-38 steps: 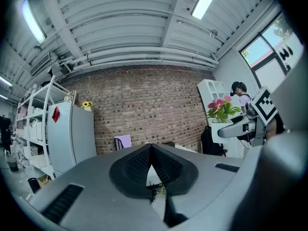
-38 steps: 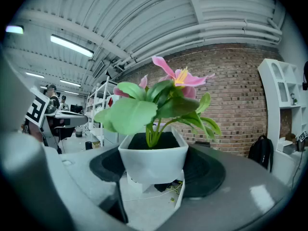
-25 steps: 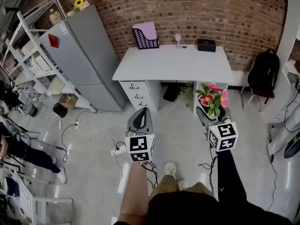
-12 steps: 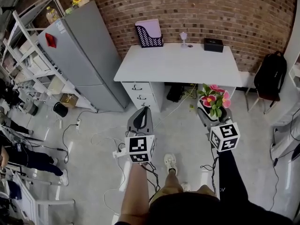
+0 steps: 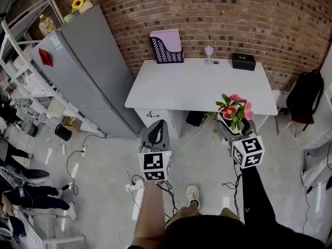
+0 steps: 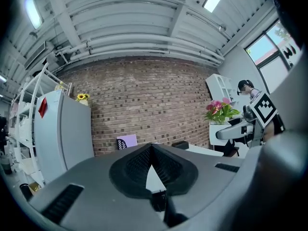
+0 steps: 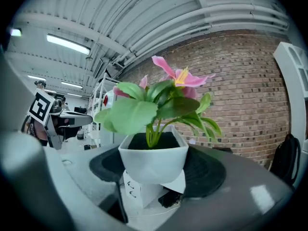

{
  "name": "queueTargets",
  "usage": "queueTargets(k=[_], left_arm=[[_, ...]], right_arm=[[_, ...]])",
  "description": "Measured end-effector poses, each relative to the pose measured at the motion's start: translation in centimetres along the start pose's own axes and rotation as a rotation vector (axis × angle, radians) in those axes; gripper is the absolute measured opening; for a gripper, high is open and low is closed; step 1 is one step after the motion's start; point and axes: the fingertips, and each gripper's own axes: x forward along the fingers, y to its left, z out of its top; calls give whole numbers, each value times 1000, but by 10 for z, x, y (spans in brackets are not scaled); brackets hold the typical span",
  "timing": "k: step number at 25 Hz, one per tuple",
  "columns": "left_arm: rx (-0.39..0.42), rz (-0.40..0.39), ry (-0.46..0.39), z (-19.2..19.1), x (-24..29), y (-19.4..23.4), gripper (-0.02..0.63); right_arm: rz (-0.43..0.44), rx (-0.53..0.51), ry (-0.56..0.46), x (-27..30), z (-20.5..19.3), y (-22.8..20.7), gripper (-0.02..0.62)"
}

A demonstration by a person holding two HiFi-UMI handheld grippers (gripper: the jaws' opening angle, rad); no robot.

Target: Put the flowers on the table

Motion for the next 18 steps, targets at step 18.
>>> queueTargets(k=[18], left_arm=[[-2,-5,-4,-3,129,122,6]], right_arm=[[79,-6,18,193,12,26,339]])
